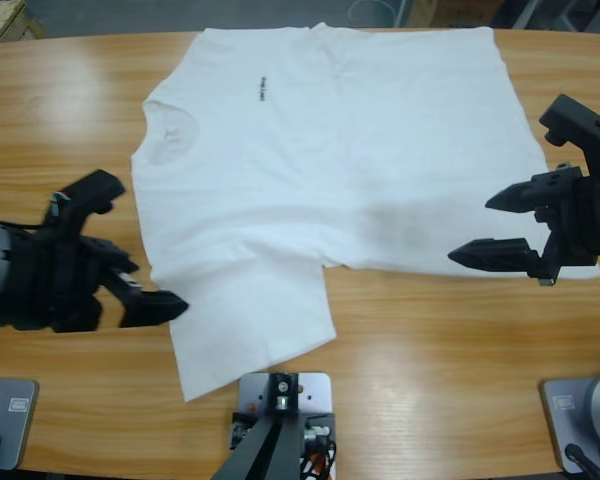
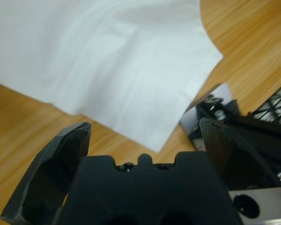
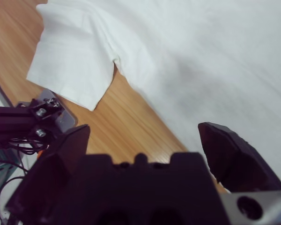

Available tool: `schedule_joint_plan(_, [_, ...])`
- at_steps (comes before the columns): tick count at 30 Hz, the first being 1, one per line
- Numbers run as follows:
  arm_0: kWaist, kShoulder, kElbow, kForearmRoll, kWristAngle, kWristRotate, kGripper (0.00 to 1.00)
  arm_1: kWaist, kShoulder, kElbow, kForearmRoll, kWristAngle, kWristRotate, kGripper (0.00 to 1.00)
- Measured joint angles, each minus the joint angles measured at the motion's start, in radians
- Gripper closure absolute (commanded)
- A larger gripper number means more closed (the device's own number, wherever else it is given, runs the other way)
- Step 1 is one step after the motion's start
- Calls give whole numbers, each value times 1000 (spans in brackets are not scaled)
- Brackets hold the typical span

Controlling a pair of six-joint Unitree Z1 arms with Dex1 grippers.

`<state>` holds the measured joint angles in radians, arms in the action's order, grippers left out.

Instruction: Fold clothes

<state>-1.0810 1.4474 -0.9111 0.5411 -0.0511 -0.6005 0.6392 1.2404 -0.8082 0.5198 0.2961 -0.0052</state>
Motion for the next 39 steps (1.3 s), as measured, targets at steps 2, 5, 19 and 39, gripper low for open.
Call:
schedule_joint_plan(2, [-41,13,11,-31,26,-98,92,0,-1,0,0,2,0,69])
schedule_joint_plan(5, [-79,21,73,-104,67,-253,92,0,-4,0,0,8,-1,69])
schedule_joint_plan(19, [-149,123,348,-471,94,-584,96,0,-15,0,-4,16,-11,69])
schedule_joint_plan(39, [-262,89,486,-578,141,-802,101,0,-15,0,-4,16,-11,69])
